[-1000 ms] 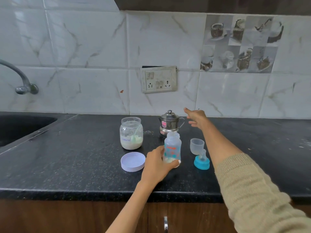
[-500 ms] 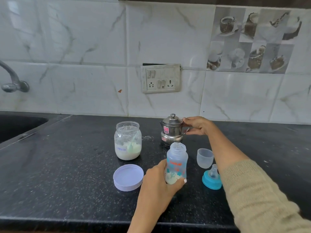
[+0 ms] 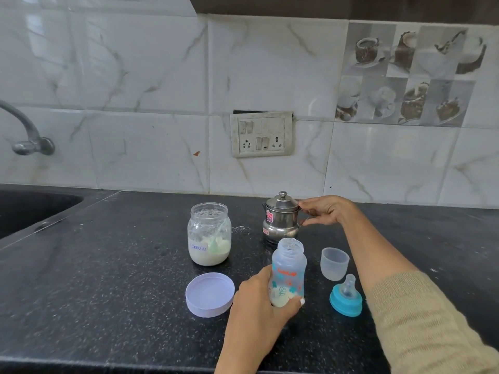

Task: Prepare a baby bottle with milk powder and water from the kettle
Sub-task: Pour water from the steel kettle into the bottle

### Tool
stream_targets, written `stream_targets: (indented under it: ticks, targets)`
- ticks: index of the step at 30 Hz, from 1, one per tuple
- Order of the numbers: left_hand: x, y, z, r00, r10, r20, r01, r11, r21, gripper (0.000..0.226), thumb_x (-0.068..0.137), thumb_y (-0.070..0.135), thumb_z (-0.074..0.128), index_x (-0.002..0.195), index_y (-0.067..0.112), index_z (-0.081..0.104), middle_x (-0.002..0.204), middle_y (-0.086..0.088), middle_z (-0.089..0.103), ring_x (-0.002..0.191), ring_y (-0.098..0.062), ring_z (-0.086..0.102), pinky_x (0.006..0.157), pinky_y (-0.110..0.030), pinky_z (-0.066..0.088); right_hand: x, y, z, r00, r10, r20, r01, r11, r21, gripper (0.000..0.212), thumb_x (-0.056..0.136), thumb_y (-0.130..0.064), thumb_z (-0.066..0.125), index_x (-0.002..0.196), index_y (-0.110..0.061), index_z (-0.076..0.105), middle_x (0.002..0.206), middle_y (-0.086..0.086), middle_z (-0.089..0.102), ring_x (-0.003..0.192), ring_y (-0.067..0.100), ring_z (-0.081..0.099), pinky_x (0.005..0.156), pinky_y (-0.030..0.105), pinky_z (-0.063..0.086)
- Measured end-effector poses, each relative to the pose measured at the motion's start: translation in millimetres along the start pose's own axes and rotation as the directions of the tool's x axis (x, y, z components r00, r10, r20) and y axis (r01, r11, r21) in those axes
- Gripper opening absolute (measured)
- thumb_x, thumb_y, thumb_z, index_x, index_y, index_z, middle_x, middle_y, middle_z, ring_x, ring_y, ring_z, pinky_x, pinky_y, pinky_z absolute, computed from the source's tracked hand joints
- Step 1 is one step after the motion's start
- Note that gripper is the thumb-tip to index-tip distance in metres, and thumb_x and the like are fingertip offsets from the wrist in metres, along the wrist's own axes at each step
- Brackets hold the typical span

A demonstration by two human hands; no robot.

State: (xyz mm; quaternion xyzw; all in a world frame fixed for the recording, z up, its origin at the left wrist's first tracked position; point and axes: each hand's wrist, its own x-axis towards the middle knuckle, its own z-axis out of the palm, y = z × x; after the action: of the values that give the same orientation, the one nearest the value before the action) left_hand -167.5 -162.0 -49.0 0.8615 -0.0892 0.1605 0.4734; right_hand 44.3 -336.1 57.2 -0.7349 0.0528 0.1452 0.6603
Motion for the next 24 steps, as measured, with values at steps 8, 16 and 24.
stream_targets:
  ticks: [8,16,24]
  targets:
    - [1,-2,2,1.0,-0.005,-0.011,0.005,1.0,0.014,0.055,0.068,0.055,0.07,0.115,0.044,0.045,0.095,0.032,0.047,0.082,0.013,0.046,0.069,-0.002,0.033,-4,-8,5,0.999,0.05,0.002,-0.05,0.997,0.051,0.014,0.092,0.002,0.051,0.101,0.003,0.062,0.105,0.01,0.048,0.115,0.018,0.04,0.109,0.048,0.033]
    - [2,-3,2,1.0,0.015,-0.025,-0.015,1.0,0.013,0.051,0.068,0.052,0.071,0.112,0.043,0.048,0.096,0.033,0.05,0.088,0.01,0.05,0.068,-0.001,0.036,-14,-12,-6,0.998,0.056,-0.012,-0.055,0.998,0.034,0.015,0.09,0.005,0.053,0.101,0.004,0.063,0.131,0.016,0.041,0.137,0.026,0.033,0.106,0.05,0.037]
    - [2,-3,2,0.999,0.021,-0.048,-0.019,0.999,0.049,0.057,0.068,0.049,0.072,0.118,0.03,0.051,0.117,0.013,0.062,0.097,0.002,0.055,0.073,-0.006,0.038,-64,-36,-36,0.997,0.004,-0.076,0.004,0.994,0.106,0.013,0.089,0.008,0.053,0.096,0.003,0.063,0.11,0.014,0.049,0.111,0.036,0.054,0.1,0.054,0.04]
